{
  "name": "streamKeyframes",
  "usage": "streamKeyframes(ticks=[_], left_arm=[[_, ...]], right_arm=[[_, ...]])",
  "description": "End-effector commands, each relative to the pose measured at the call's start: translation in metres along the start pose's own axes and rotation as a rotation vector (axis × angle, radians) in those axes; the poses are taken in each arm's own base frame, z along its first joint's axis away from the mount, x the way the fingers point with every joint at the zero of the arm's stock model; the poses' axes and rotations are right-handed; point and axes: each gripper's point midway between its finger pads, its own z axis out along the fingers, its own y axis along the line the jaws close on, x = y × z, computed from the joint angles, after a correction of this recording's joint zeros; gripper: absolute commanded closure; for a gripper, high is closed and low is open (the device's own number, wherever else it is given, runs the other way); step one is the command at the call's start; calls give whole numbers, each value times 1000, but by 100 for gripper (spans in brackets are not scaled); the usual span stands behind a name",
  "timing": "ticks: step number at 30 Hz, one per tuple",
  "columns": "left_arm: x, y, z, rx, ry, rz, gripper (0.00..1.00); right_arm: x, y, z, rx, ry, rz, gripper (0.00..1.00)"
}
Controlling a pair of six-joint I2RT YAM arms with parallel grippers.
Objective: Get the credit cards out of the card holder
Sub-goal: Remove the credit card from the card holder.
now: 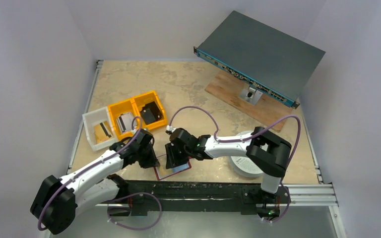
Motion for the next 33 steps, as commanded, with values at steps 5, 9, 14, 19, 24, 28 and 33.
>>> streamKeyframes(ticks=[5, 9, 14, 19, 24, 28, 33], left_arm=[[-3, 0, 6, -1, -12, -19, 92], [-3, 2, 5, -11, -12, -16, 92], [-3, 3, 5, -13, -15, -15, 93], [-2, -1, 7, 6, -2, -8, 94], [0, -4, 10, 25, 14, -1, 94], [1, -10, 10, 54, 20, 7, 95], [-2, -10, 1, 46, 4, 15, 93]], right_arm=[[-13, 4, 3, -31, -36, 17, 71], [-11, -5, 6, -18, -34, 30, 71], [-6, -13, 10, -12, -17, 42, 70], [-2, -13, 15, -35, -5, 54, 70], [1, -15, 18, -40, 3, 62, 70], [4, -18, 20, -48, 13, 79, 71], [7, -30, 22, -54, 23, 118, 74]])
